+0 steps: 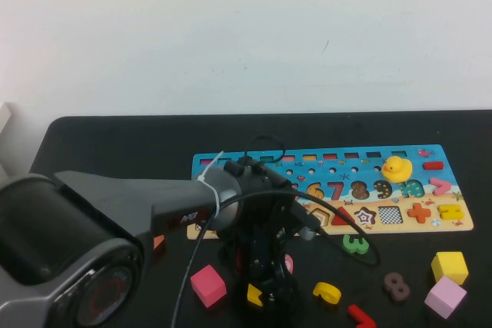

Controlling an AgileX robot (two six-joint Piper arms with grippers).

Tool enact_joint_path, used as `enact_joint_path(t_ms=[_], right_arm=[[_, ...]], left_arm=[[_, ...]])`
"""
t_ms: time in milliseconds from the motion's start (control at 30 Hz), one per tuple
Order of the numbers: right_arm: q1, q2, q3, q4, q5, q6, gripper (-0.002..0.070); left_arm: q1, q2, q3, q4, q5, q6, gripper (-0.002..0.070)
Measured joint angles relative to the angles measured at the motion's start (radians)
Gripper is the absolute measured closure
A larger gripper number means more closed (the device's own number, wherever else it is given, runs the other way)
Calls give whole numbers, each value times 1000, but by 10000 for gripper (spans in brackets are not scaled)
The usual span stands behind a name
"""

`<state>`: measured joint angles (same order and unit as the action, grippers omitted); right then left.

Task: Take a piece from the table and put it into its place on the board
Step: Pick up the "Pentagon"

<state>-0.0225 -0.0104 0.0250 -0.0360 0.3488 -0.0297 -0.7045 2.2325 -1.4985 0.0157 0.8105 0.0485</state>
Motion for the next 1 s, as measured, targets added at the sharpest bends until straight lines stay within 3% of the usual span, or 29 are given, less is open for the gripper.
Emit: enact_joint_path(t_ms=[200, 267, 400, 1000], right_arm=[[0, 0, 0, 0, 0, 0, 657], [0, 0, 0, 0, 0, 0, 657], [0, 0, 0, 0, 0, 0, 657], [0, 0, 0, 0, 0, 0, 657]], left_arm=[[0, 21, -4, -16, -13, 0, 141], [0, 23, -6, -16, -13, 0, 188], [0, 24, -8, -16, -13, -3, 363], [0, -115, -12, -7, 18, -3, 367]])
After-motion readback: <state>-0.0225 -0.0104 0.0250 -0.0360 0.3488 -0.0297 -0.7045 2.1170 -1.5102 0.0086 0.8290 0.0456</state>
